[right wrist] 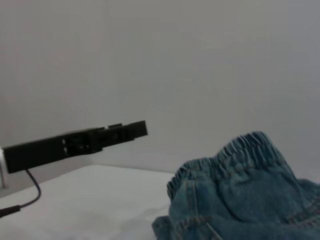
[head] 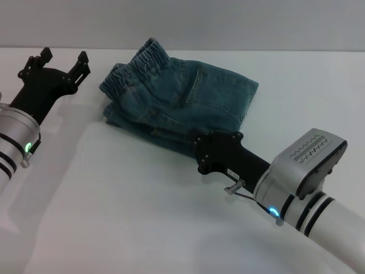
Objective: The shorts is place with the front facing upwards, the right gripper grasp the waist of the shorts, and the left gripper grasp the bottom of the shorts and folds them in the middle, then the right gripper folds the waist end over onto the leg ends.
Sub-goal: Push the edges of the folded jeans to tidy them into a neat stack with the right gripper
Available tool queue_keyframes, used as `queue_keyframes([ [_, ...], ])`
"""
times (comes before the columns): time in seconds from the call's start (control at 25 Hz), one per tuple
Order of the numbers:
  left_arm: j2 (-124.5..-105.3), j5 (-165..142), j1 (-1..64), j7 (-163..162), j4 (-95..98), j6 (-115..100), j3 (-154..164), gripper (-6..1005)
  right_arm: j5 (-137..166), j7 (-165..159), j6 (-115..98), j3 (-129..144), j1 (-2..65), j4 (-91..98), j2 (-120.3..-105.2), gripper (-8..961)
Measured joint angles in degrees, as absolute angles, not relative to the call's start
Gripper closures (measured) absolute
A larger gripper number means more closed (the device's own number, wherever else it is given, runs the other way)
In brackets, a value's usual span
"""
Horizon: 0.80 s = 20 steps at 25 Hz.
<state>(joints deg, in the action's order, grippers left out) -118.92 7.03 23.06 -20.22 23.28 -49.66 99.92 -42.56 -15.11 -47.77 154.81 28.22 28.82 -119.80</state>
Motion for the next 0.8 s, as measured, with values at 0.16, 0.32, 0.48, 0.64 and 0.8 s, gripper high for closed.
queue_keyframes([
  [0.16,-118.92,7.04,22.86,-20.21,23.28,-49.69,99.91,170,-42.56,-16.11,-47.06,154.75,28.33,27.87,-119.8,952],
  [0.32,-118.92,7.12,22.83,-20.21,23.28,-49.71,99.89,170,-42.58,-18.72,-45.92,154.5,28.32,26.2,-119.8,946],
  [0.48,-118.88,7.13,22.91,-20.16,23.23,-49.74,99.92,170,-42.89,-19.79,-45.64,153.67,28.24,24.9,-119.8,940],
  [0.64,-118.85,7.13,22.93,-20.13,23.2,-49.75,99.93,170,-42.98,-21.13,-45.54,152.37,28.2,22.72,-119.8,934],
  [0.8,-118.82,7.12,22.92,-20.08,23.2,-49.75,99.92,170,-43.04,-21.22,-45.52,149.96,28.06,21.13,-119.78,927],
])
